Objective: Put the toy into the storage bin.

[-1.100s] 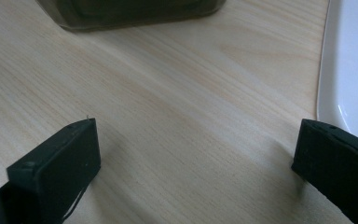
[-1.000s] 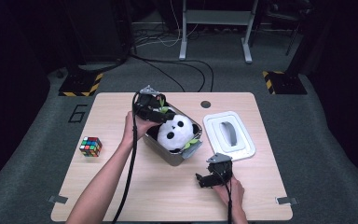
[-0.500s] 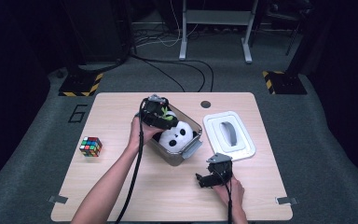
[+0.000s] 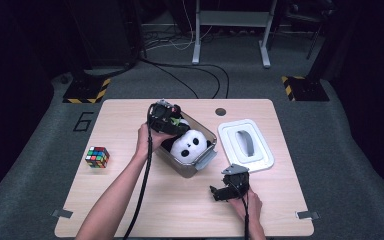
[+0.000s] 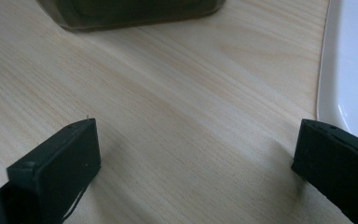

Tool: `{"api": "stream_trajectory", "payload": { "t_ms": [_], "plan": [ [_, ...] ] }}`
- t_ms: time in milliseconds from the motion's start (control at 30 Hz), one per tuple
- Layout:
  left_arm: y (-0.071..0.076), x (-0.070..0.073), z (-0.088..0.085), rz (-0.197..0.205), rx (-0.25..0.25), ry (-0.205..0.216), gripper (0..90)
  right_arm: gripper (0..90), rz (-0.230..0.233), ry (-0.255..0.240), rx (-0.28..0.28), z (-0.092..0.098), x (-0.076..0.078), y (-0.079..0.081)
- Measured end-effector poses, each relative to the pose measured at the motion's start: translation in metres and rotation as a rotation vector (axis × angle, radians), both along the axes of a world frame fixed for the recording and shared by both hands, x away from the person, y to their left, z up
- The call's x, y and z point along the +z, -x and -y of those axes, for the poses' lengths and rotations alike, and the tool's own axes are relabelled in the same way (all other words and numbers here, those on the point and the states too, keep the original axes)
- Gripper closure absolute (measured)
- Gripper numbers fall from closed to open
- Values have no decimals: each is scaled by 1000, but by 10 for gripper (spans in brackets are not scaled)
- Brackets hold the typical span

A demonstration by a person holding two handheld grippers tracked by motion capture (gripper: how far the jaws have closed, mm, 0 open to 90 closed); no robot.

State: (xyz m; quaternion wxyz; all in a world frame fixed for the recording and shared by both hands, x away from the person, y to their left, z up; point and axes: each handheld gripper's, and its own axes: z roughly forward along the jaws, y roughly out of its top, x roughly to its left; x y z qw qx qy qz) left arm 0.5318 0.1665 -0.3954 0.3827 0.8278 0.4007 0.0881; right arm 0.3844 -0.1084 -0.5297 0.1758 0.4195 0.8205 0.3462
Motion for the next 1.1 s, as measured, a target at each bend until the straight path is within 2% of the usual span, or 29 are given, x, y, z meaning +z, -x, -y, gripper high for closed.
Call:
{"api": "stream_trajectory", "payload": {
  "t_ms": [33,100,133,200,267,333,433,633,733,767,800,833,967,1100],
  "plan": [
    [0,0,0,0,0,0,284,0,0,0,0,0,0,0],
    [-4,-7,1,-38,17,-23,292,0,1,1,2,0,0,0],
    [-4,-7,1,-38,17,-23,296,0,1,1,2,0,0,0],
    [-6,-11,5,-66,22,-58,298,0,0,2,5,0,0,0],
    [-7,-9,7,-64,17,-78,298,0,0,2,6,0,0,0],
    [-5,-6,6,-55,21,-64,290,0,0,2,5,0,0,0],
    [1,2,2,-28,18,-21,255,0,1,1,3,0,0,0],
    [16,15,4,6,-23,26,159,0,4,6,11,1,0,0],
    [21,13,13,-1,-62,0,151,0,1,0,2,0,0,0],
    [22,10,16,-6,-65,-24,149,0,1,1,3,0,0,0],
    [22,10,16,-6,-65,-24,147,0,1,1,3,0,0,0],
    [23,4,21,-12,-65,-64,141,0,1,1,2,0,0,0],
    [26,-4,29,8,-57,-144,139,0,1,1,5,0,0,0],
    [27,-8,33,17,-51,-162,129,0,1,2,6,0,0,0]
  ]
}}
